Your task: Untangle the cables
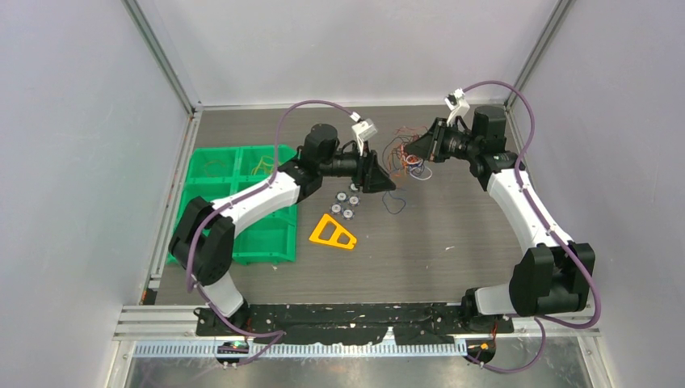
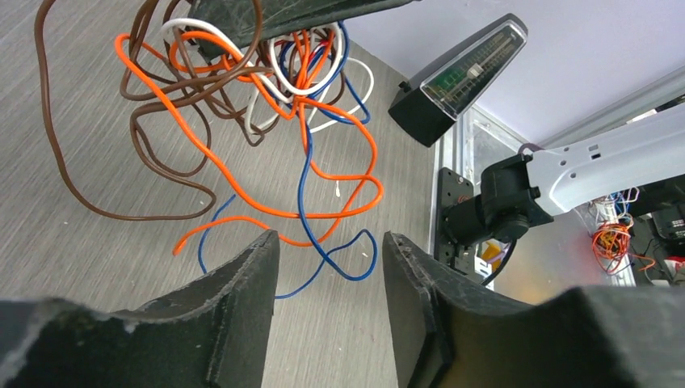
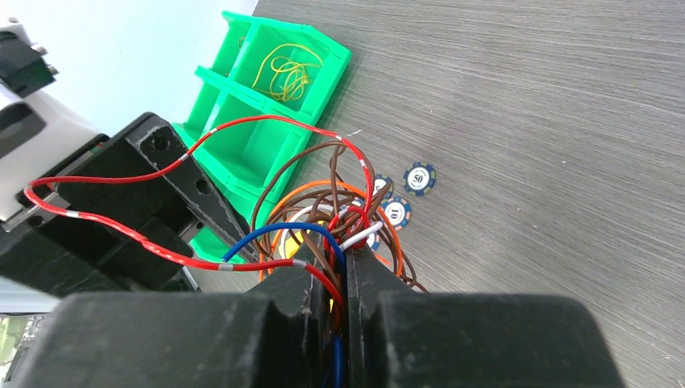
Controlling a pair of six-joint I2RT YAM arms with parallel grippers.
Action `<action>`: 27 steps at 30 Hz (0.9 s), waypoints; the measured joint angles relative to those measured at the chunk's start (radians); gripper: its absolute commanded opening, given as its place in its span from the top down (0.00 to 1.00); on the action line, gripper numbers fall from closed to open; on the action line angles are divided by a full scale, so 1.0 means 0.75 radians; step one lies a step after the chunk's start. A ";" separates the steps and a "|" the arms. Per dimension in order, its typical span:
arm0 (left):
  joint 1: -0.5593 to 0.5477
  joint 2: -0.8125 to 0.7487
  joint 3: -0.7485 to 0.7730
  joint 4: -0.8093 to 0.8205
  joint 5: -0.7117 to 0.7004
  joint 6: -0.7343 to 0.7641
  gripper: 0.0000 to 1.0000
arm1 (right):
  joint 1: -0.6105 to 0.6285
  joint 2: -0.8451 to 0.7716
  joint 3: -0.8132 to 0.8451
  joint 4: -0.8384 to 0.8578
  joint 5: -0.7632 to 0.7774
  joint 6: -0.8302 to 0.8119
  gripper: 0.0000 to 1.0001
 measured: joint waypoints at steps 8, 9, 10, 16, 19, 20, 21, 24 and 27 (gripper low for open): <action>0.000 0.008 0.013 -0.047 0.020 0.040 1.00 | -0.009 -0.001 -0.002 0.007 0.001 0.015 0.85; 0.000 -0.003 0.013 -0.076 0.024 0.070 1.00 | -0.015 0.000 -0.003 0.005 0.002 0.014 0.83; 0.000 -0.022 0.013 -0.119 0.030 0.117 1.00 | -0.024 0.000 -0.004 0.004 0.007 0.011 0.82; 0.018 -0.280 0.001 -0.421 0.045 0.466 1.00 | -0.175 0.034 -0.004 -0.010 0.046 0.005 0.80; 0.079 -0.417 0.001 -0.535 0.082 0.604 1.00 | -0.247 0.104 -0.004 -0.014 0.075 -0.001 0.80; 0.105 -0.441 0.001 -0.566 0.092 0.631 1.00 | -0.260 0.125 -0.004 -0.015 0.085 -0.004 0.80; 0.141 -0.466 0.003 -0.610 0.106 0.659 1.00 | -0.277 0.152 -0.004 -0.015 0.095 -0.008 0.80; 0.241 -0.509 0.012 -0.740 0.129 0.716 1.00 | -0.322 0.218 -0.004 -0.024 0.096 -0.012 0.80; 0.314 -0.552 0.021 -0.862 0.151 0.747 1.00 | -0.387 0.280 0.003 -0.025 0.130 -0.039 0.78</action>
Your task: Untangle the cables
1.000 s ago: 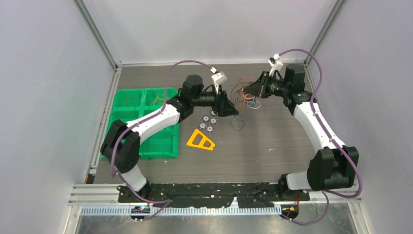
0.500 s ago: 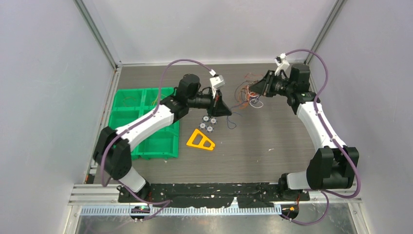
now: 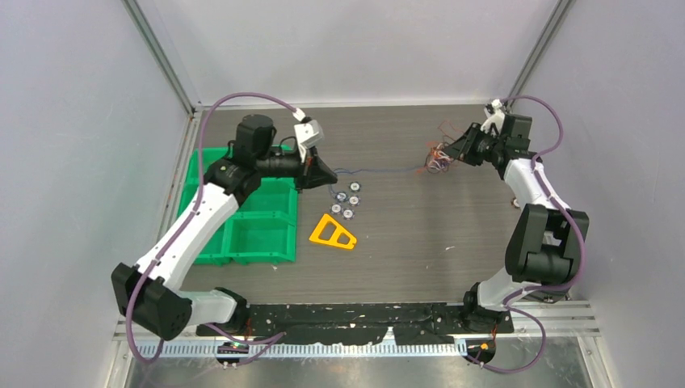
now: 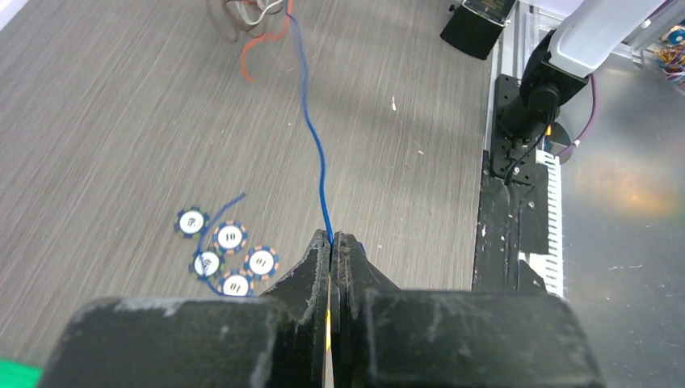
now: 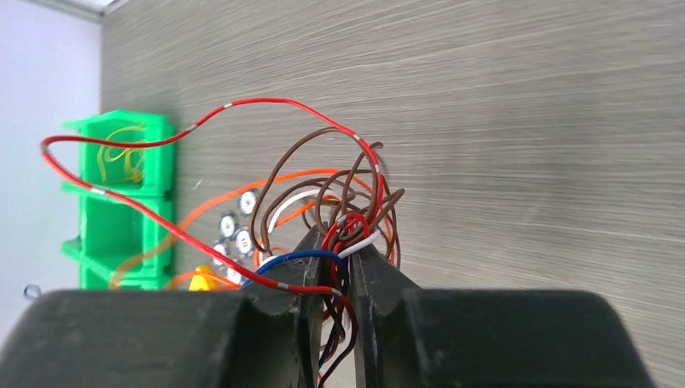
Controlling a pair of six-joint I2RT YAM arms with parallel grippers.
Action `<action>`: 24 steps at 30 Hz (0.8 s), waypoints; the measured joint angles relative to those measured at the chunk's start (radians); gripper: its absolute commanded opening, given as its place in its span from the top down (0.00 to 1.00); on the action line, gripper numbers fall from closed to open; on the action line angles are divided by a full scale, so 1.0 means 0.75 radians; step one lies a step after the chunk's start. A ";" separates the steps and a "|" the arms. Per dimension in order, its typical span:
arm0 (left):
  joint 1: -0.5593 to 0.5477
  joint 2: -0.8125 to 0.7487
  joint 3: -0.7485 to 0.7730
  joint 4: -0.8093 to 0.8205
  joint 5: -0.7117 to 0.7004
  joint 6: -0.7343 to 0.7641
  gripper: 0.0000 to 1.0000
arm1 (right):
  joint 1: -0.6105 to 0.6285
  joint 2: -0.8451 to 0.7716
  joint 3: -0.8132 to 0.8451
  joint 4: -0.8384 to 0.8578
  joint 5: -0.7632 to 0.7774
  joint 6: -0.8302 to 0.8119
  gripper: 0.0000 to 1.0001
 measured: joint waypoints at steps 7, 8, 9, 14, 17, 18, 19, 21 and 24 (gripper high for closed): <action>0.228 -0.205 0.084 -0.239 0.069 0.037 1.00 | -0.122 0.105 0.025 -0.014 0.061 -0.071 0.79; 0.275 -0.229 0.101 -0.258 0.083 0.032 1.00 | -0.126 0.114 0.031 -0.016 0.068 -0.083 0.79; 0.324 -0.248 0.115 -0.272 0.099 0.023 1.00 | -0.129 0.124 0.039 -0.023 0.080 -0.097 0.80; 0.545 -0.278 0.199 -0.319 0.131 -0.043 1.00 | -0.129 0.143 0.053 -0.052 0.114 -0.161 0.94; 0.657 -0.298 0.231 -0.317 0.142 -0.118 1.00 | -0.128 0.146 0.053 -0.080 0.138 -0.192 0.94; 0.695 -0.307 0.241 -0.314 0.144 -0.152 1.00 | -0.126 0.147 0.053 -0.089 0.154 -0.203 0.95; 0.732 -0.318 0.251 -0.304 0.147 -0.194 1.00 | -0.125 0.148 0.053 -0.095 0.168 -0.215 0.95; 0.786 -0.336 0.264 -0.277 0.145 -0.255 1.00 | -0.122 0.148 0.053 -0.103 0.202 -0.239 0.95; 0.850 -0.356 0.280 -0.244 0.130 -0.326 1.00 | -0.117 0.149 0.053 -0.112 0.261 -0.269 0.94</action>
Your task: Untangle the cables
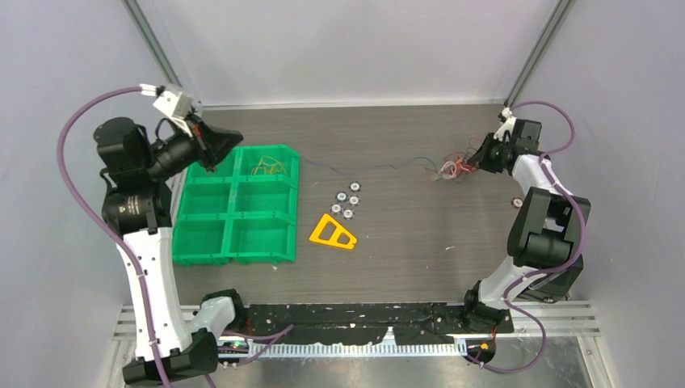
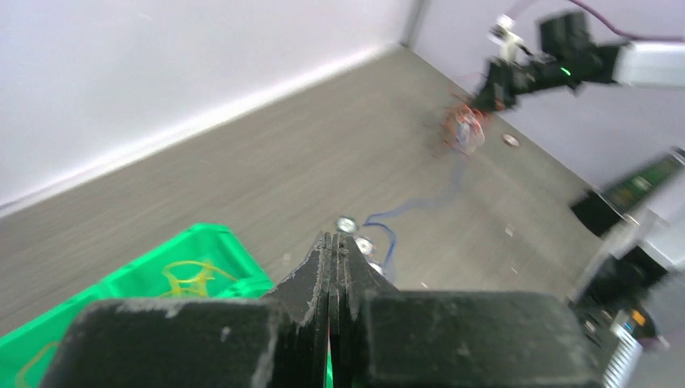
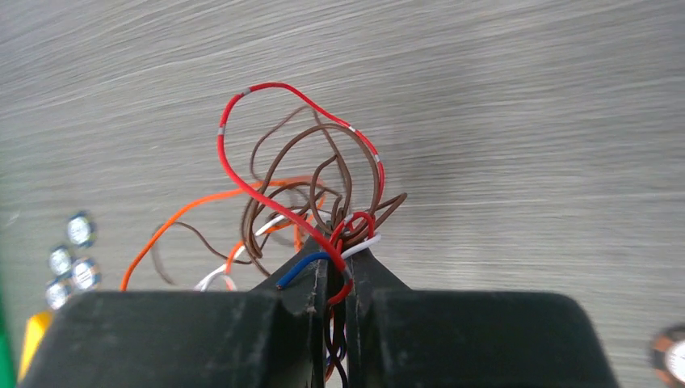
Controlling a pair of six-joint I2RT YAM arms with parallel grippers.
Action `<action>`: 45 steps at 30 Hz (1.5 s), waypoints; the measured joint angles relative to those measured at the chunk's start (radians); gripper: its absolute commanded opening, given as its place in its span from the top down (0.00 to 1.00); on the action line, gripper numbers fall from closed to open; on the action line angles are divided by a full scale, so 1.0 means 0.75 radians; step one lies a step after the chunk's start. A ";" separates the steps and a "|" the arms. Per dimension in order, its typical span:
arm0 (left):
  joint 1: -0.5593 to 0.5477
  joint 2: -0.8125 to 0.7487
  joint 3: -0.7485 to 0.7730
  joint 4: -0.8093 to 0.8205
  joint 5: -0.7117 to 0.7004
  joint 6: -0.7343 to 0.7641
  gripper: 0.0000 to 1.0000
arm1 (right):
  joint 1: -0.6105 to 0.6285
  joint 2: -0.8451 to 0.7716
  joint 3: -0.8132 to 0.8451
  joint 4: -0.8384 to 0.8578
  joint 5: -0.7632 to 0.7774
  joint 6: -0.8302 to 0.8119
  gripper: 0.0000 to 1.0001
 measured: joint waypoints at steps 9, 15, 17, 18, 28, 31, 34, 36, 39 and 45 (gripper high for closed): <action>0.110 -0.015 0.033 0.070 -0.142 -0.024 1.00 | -0.097 0.102 0.094 -0.011 0.224 -0.098 0.95; -0.099 0.085 0.043 -0.016 -0.172 0.148 0.31 | -0.109 0.114 0.130 -0.043 -0.032 -0.058 0.94; -0.293 0.122 -0.009 -0.018 -0.201 0.210 0.25 | -0.100 0.114 0.130 -0.046 -0.144 -0.005 0.95; -0.371 0.137 -0.043 -0.012 -0.205 0.227 0.25 | -0.091 0.114 0.129 -0.046 -0.200 0.036 0.95; -0.926 0.547 -0.139 0.278 -0.220 0.288 0.41 | 0.093 -0.213 -0.087 0.198 -0.567 0.499 0.95; -1.044 0.695 -0.074 0.389 -0.213 0.287 0.34 | 0.149 -0.310 -0.121 0.278 -0.630 0.583 0.95; -1.123 0.789 -0.035 0.494 -0.224 0.294 0.33 | 0.188 -0.386 -0.151 0.331 -0.671 0.642 0.95; -1.164 0.827 -0.022 0.559 -0.240 0.301 0.33 | 0.216 -0.411 -0.164 0.344 -0.687 0.663 0.95; -1.199 0.887 0.031 0.618 -0.250 0.327 0.33 | 0.259 -0.432 -0.186 0.353 -0.704 0.694 0.95; -1.251 0.994 0.094 0.687 -0.262 0.364 0.37 | 0.339 -0.437 -0.233 0.378 -0.711 0.782 0.93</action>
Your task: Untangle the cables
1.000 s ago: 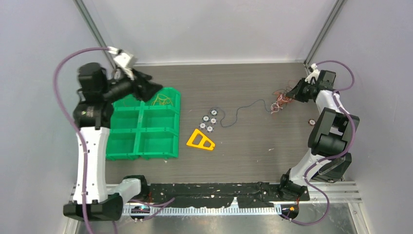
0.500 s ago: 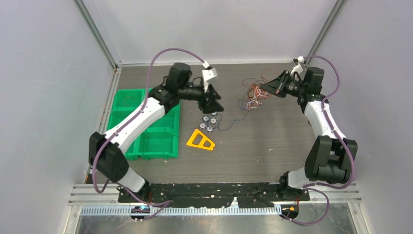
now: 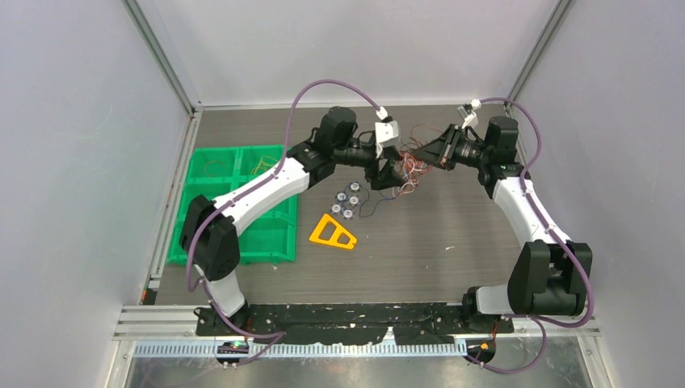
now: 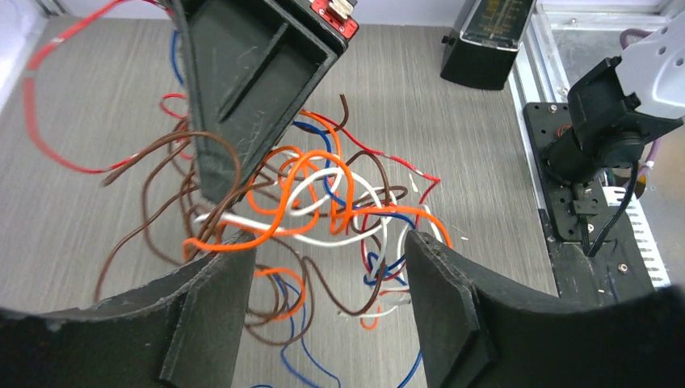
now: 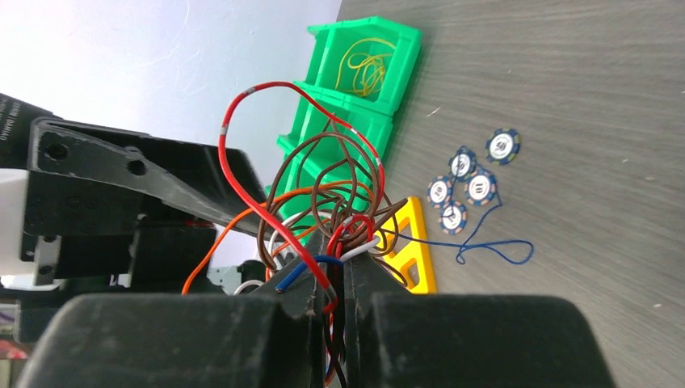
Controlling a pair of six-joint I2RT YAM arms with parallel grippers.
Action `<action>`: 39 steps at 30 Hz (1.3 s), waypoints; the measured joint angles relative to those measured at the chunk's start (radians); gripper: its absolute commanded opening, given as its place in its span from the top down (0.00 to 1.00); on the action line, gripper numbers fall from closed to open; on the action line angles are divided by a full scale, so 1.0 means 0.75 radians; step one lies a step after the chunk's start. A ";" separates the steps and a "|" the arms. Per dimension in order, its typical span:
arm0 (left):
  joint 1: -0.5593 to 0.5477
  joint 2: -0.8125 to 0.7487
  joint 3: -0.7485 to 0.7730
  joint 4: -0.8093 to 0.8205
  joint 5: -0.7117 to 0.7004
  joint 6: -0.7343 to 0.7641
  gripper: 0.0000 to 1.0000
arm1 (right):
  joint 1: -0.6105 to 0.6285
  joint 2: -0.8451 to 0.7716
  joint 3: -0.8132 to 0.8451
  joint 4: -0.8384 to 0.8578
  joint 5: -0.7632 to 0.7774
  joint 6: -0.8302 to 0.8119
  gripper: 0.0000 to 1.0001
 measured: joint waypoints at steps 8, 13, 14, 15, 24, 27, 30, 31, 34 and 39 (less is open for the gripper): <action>-0.034 0.049 -0.009 -0.028 -0.035 0.022 1.00 | 0.043 0.001 0.000 -0.003 -0.012 0.010 0.68; -0.005 -0.155 -0.189 -0.089 -0.003 0.136 1.00 | -0.074 0.048 0.123 -0.209 0.057 -0.190 0.80; 0.003 -0.212 -0.230 -0.103 0.001 0.169 1.00 | -0.106 0.067 0.155 -0.246 0.081 -0.237 0.89; 0.009 -0.266 -0.265 -0.115 0.002 0.198 1.00 | -0.132 0.083 0.182 -0.280 0.101 -0.277 0.92; 0.120 -0.422 -0.353 -0.154 0.002 0.282 1.00 | -0.232 0.186 0.297 -0.507 0.165 -0.553 0.94; 0.189 -0.463 -0.377 -0.274 0.035 0.311 1.00 | -0.313 0.234 0.359 -0.507 0.286 -0.655 0.92; 0.244 -0.548 -0.385 -0.431 0.061 0.398 1.00 | -0.431 0.304 0.423 -0.494 0.404 -0.739 0.90; 0.247 -0.572 -0.386 -0.466 0.063 0.425 1.00 | -0.455 0.318 0.431 -0.493 0.429 -0.755 0.92; 0.246 -0.655 -0.410 -0.550 0.074 0.496 1.00 | -0.507 0.365 0.455 -0.507 0.472 -0.810 0.94; 0.248 -0.675 -0.438 -0.550 0.071 0.456 1.00 | -0.499 0.393 0.446 -0.545 0.364 -0.822 0.94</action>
